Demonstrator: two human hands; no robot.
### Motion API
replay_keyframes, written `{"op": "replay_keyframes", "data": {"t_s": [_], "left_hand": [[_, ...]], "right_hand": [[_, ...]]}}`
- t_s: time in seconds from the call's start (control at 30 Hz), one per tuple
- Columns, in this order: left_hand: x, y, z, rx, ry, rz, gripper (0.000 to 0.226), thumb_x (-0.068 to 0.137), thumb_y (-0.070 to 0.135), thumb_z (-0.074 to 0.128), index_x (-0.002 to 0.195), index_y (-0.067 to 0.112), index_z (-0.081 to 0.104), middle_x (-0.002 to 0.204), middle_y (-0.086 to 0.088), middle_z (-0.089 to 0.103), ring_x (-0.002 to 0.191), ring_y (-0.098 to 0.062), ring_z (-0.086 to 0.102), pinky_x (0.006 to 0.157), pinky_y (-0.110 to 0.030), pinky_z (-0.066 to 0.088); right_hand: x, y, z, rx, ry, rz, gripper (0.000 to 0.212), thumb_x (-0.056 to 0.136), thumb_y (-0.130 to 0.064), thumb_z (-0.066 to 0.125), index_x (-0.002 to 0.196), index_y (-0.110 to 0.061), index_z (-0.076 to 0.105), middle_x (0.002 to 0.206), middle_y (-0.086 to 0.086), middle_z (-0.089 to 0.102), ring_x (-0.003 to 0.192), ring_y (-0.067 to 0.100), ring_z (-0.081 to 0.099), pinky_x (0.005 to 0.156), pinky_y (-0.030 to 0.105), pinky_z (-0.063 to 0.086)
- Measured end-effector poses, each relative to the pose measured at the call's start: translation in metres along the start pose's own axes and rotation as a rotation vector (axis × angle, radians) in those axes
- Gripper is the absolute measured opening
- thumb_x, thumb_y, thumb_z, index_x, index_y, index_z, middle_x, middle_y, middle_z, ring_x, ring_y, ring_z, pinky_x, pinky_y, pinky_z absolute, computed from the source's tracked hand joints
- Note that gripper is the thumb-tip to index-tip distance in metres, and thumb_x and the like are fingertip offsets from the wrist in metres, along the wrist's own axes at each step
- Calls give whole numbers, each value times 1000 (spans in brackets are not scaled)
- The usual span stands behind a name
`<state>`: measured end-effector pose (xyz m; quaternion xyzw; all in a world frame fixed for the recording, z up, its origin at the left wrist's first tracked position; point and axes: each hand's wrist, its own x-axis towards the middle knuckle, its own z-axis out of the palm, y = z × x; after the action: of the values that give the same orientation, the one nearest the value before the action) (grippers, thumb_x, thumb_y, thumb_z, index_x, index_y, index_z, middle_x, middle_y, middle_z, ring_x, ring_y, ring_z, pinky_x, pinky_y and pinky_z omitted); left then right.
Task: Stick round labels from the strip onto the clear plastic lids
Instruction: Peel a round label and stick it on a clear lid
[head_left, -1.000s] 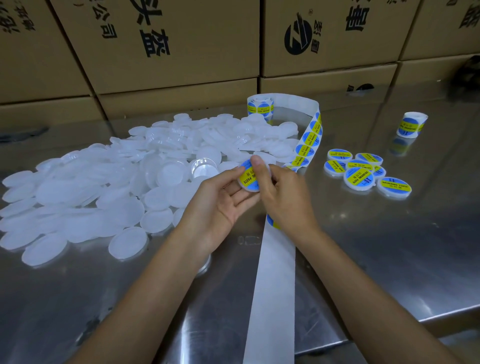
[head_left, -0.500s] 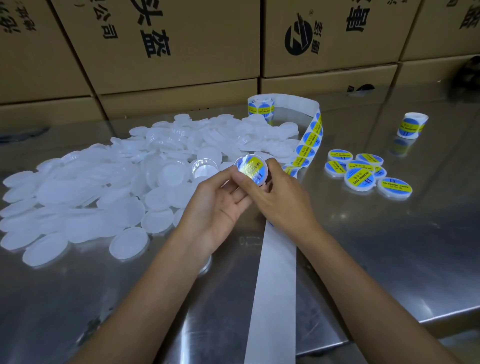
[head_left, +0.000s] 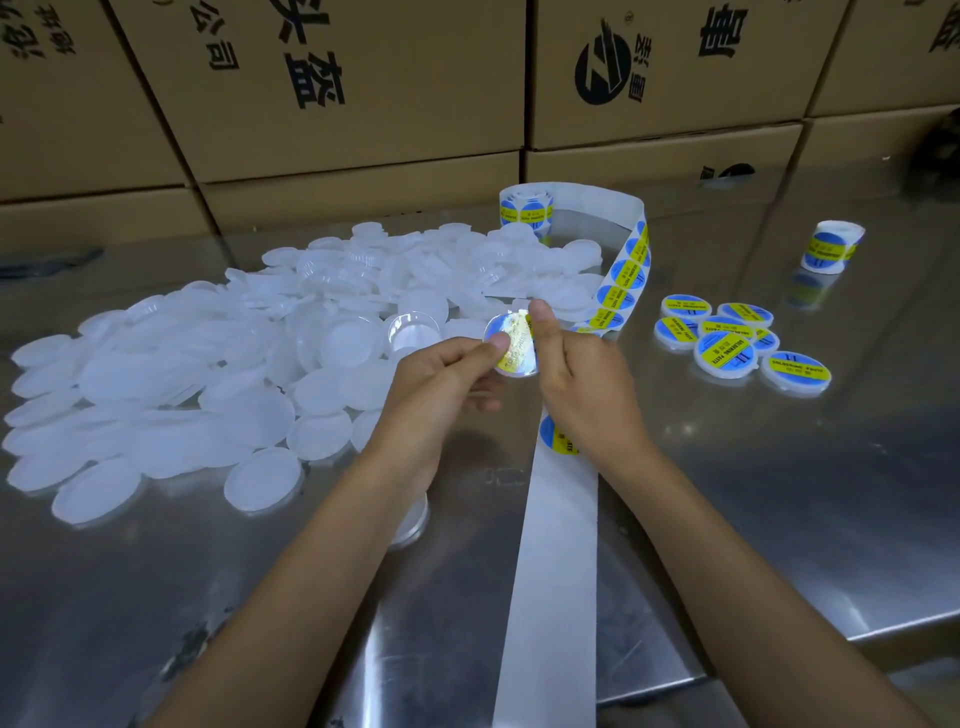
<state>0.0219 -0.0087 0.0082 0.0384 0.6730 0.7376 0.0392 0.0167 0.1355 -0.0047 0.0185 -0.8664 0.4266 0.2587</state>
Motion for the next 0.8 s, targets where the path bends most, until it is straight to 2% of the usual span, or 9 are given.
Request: {"op": "replay_keyframes", "data": {"t_s": [0.13,0.27,0.33,0.43,0.53,0.6,0.67,0.73,0.8], "left_hand": [[-1,1,0,29,-49,-14,32,86,36,75,83,5,68,73,-8,66,67,-17,63,68,-29,56],[-1,-3,3,42,17,70,42,95,41,65,80,2,70,69,-11,70,59,-16,65,60,-26,56],[0,-6,5,84,84,134,51,99,44,57,81,-1,72,68,-13,72,56,-17,66,57,-25,55],[1,-9,6,143,163,203,58,102,48,51,70,7,74,63,-16,70,50,-21,64,52,-27,54],[0,-11,9,172,186,228,65,104,52,45,57,15,71,50,-14,62,44,-23,63,49,-28,53],[0,-9,9,156,190,195,71,105,54,38,54,14,68,48,-16,62,42,-23,62,45,-25,52],[1,-5,7,147,178,123,78,104,59,34,52,10,66,48,-18,62,41,-23,61,44,-23,51],[1,-4,4,213,149,64,79,98,67,39,47,10,58,46,-16,58,39,-23,56,42,-21,47],[2,-4,2,313,145,67,73,93,70,49,43,16,44,41,-9,44,36,-20,43,38,-20,36]], "right_hand": [[-2,-3,-2,273,-116,31,64,100,-48,49,51,-20,20,44,-9,21,47,10,24,49,24,23],[-6,-9,-2,350,-173,39,60,97,-54,48,50,-18,37,47,-12,28,50,6,28,51,21,26],[-11,-11,0,312,-239,20,62,91,-64,48,63,-9,49,52,-7,39,55,7,34,56,28,33],[-15,-12,4,165,-277,-35,59,95,-57,50,71,-3,53,63,10,56,59,13,43,66,40,44],[-13,-11,3,112,-222,-72,58,102,-46,43,55,-13,43,48,-2,47,51,11,41,58,35,37],[-13,-10,3,81,-178,-87,60,105,-40,40,49,-19,34,43,-11,44,49,8,43,55,26,28],[-13,-8,3,66,-169,-107,62,106,-37,38,47,-20,36,42,-14,44,49,5,44,53,20,27],[-13,-8,3,55,-203,-121,60,107,-37,37,50,-21,44,42,-7,42,49,9,42,54,21,29],[-13,-9,3,78,-209,-103,57,106,-38,37,53,-17,36,45,-4,34,50,14,36,57,31,29]]}}
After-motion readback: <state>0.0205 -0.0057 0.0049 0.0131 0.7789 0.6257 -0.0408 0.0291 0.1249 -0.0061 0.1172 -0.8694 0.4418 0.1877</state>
